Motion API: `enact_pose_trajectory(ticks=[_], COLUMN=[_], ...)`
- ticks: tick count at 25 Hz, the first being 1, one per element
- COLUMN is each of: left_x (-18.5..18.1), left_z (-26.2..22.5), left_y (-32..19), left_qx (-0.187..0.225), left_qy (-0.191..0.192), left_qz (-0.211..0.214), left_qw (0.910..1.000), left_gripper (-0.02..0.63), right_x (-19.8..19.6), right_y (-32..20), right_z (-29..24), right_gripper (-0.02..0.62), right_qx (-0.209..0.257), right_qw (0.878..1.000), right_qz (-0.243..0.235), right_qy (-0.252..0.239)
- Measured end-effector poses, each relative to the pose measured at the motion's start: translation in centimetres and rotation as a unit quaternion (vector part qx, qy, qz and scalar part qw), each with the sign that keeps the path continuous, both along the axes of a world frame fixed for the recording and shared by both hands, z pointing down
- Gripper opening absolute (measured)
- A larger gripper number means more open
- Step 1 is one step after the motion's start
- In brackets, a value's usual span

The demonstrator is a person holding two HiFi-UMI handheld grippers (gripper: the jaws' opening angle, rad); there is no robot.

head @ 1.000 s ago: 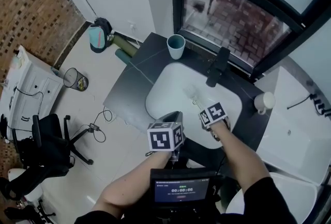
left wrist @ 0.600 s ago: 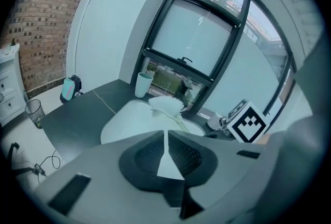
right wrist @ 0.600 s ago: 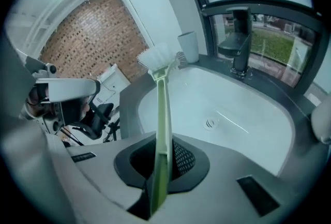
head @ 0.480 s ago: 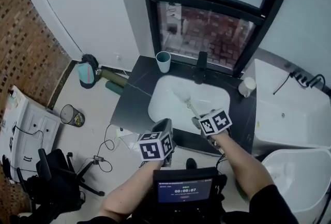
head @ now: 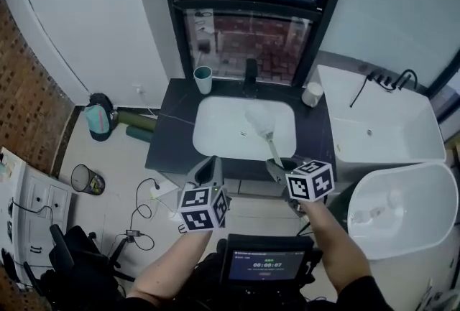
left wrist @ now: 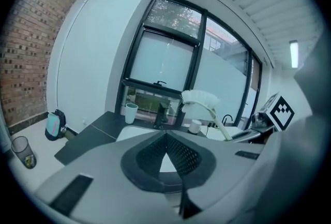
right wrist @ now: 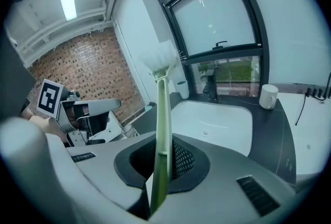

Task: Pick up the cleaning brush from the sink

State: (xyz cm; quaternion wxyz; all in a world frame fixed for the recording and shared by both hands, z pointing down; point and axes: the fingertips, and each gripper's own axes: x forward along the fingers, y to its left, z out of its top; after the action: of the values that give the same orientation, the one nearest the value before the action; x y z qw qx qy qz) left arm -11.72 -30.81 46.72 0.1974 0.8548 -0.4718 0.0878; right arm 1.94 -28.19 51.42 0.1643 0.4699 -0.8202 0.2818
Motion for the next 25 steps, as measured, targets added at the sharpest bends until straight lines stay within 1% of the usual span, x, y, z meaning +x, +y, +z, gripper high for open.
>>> enact_pose_trajectory(ticks=[3, 6, 10, 13, 16, 19, 22, 24, 25], left_x=[2.2, 4.8, 4.7, 5.1, 5.4, 4.7, 3.6, 2.9, 2.5], left_z=[-1.4, -2.6, -4.6, -6.5, -8.0, -8.9, -9.9, -10.4, -10.6], left_y=[4.8, 10.6, 19.3, 23.7, 26.8, 29.2, 30.6, 31.3, 31.5], left_qx=[0.017, 0.049, 0.086, 0.121, 0.143, 0.147, 0.147, 0.145, 0.146], left_qy=[0.017, 0.020, 0.028, 0.034, 0.029, 0.043, 0.052, 0.055, 0.058], left_qz=[0.010, 0.021, 0.047, 0.070, 0.090, 0.118, 0.158, 0.179, 0.180], left_qw=[0.9997, 0.9983, 0.9948, 0.9896, 0.9852, 0.9812, 0.9751, 0.9715, 0.9710], left_gripper=[0.011, 0.011, 0.011, 0.011, 0.011, 0.011, 0.011, 0.011, 0.011], right_x=[2.7, 5.7, 5.5, 5.6, 5.9, 6.1, 6.2, 6.0, 5.8], right_y=[5.2, 11.2, 20.1, 24.0, 26.9, 29.3, 31.0, 32.1, 32.6], right_z=[-2.5, -4.9, -8.4, -10.8, -12.4, -13.6, -14.6, -14.8, -14.8], right_gripper=[0.000, 0.000, 0.000, 0.000, 0.000, 0.000, 0.000, 0.000, 0.000], right_qx=[0.039, 0.078, 0.132, 0.170, 0.205, 0.236, 0.264, 0.275, 0.279], right_qw=[0.999, 0.996, 0.990, 0.983, 0.975, 0.966, 0.954, 0.949, 0.948], right_qz=[0.024, 0.040, 0.057, 0.068, 0.083, 0.109, 0.142, 0.151, 0.149], right_qy=[-0.015, -0.017, -0.009, -0.012, -0.011, -0.010, -0.003, 0.015, 0.021])
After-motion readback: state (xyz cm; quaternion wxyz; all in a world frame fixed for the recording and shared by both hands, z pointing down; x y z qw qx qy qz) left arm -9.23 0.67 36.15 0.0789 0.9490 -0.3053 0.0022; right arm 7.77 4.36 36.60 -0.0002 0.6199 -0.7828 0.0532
